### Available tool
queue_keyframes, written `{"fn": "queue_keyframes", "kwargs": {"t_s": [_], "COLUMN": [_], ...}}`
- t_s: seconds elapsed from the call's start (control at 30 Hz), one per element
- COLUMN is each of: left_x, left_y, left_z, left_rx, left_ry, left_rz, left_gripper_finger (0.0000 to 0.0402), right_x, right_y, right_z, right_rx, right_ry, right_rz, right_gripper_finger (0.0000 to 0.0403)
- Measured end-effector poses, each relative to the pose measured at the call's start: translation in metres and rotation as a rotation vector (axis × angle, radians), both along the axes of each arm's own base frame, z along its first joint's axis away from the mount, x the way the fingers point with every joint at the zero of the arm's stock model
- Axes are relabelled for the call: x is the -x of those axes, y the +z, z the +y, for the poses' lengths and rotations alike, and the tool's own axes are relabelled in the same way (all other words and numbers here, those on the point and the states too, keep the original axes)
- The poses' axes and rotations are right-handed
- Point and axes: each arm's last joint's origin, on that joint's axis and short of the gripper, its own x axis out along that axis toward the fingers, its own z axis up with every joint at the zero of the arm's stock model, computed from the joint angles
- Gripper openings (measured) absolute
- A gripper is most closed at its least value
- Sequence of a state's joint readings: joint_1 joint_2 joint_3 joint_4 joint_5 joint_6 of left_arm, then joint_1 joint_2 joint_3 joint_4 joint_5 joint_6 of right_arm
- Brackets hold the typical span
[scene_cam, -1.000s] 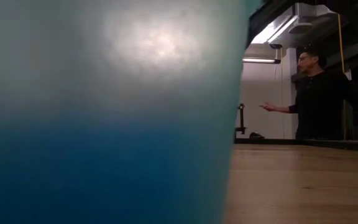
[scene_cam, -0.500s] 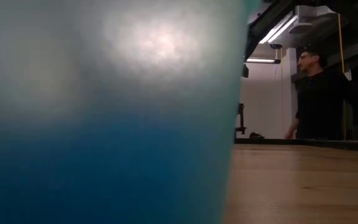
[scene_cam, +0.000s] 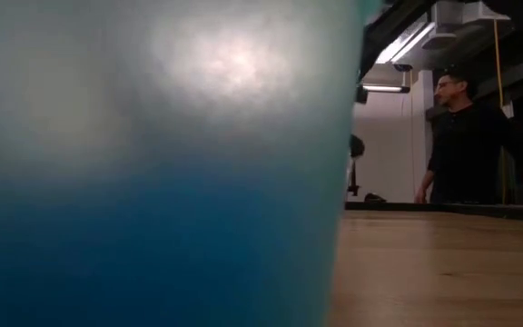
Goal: Pick & place jewel cases by type
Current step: Put the black cd case into the transparent bin
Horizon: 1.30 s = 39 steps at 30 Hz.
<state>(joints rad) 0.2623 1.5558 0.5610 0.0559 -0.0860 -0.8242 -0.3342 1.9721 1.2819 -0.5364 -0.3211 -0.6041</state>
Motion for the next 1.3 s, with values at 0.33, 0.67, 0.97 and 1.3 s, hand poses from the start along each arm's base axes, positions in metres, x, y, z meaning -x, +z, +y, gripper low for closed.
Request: {"fn": "queue_keyframes", "kwargs": {"t_s": [0.33,0.67,0.97,1.3], "left_x": [-0.001,-0.003,-0.004,-0.007], "left_y": [0.000,0.000,0.001,0.004], "left_z": [-0.003,-0.016,-0.016,-0.013], "left_rx": [0.001,0.095,0.109,0.051], "left_ry": [-0.021,-0.061,-0.078,-0.051], "left_rz": [-0.002,-0.018,-0.033,-0.066], "left_gripper_finger": [0.0008,0.0008,0.0008,0.0008], "right_x": [0.001,0.015,0.025,0.025], "right_y": [0.023,0.001,-0.025,-0.009], "right_z": [0.013,0.024,0.049,0.066], "right_rx": [0.115,0.091,0.101,0.239], "right_ry": [0.002,-0.056,-0.048,0.000], "right_rz": [-0.012,0.057,0.079,0.067], "right_gripper_finger": [0.0013,0.0009,0.0011,0.0011]}}
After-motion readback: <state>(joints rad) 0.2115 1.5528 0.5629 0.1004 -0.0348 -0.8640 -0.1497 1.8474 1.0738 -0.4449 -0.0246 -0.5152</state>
